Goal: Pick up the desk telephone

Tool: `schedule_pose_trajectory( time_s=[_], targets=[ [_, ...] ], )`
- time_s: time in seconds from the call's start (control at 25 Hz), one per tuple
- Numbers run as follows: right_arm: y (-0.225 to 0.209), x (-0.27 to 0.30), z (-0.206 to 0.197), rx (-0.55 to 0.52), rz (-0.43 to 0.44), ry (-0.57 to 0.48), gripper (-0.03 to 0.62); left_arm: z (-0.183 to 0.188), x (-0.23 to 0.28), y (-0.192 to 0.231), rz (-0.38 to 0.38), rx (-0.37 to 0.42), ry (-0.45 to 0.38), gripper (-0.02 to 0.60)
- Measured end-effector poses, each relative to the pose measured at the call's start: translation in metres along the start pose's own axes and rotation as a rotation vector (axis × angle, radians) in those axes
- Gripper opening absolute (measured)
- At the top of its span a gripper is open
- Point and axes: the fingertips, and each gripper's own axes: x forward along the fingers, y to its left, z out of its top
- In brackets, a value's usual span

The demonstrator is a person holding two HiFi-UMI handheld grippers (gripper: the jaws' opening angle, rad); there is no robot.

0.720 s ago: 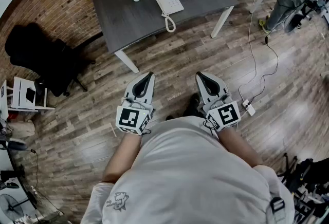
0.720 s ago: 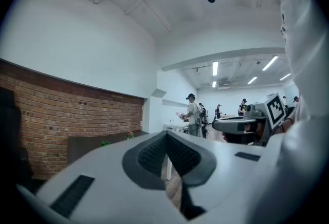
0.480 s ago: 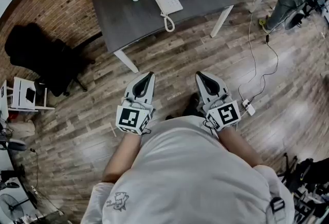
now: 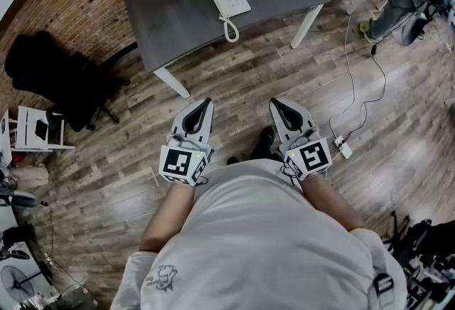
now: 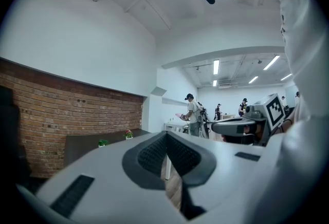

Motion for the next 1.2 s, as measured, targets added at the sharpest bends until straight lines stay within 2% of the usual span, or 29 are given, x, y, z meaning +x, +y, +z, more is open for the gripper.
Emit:
schedule_pose_trajectory(
  time_s=[0.28, 0.4, 0.52, 0.72, 0.96, 1.2],
  targets=[
    [-0.040, 0.008, -0.006, -0.022, -0.032, 0.016, 0.017, -0.003, 0.028, -0.003, 0.023, 0.014, -0.001, 0.011],
    [-0.058, 0.019, -0.012, -0.012, 0.011, 0.035, 0.046, -0.008, 0.051, -0.003, 0.026, 0.002, 0.018, 0.094],
    [-0.077, 0.036, -0.017, 0.004, 0.064, 0.045, 0.106, -0.012, 0.079, -0.001, 0.025, -0.006, 0.034, 0.180],
    [-0.115, 0.059, -0.024, 0.036, 0.139, 0.055, 0.215, -0.016, 0.130, -0.002, 0.013, 0.001, 0.066, 0.258],
    [-0.169, 0.073, -0.030, 0.097, 0.201, 0.053, 0.286, -0.018, 0.187, -0.008, 0.027, -0.005, 0.089, 0.284],
    [-0.221, 0.067, -0.035, 0.105, 0.177, 0.046, 0.302, -0.015, 0.237, -0.025, 0.008, 0.006, 0.089, 0.293]
  ],
)
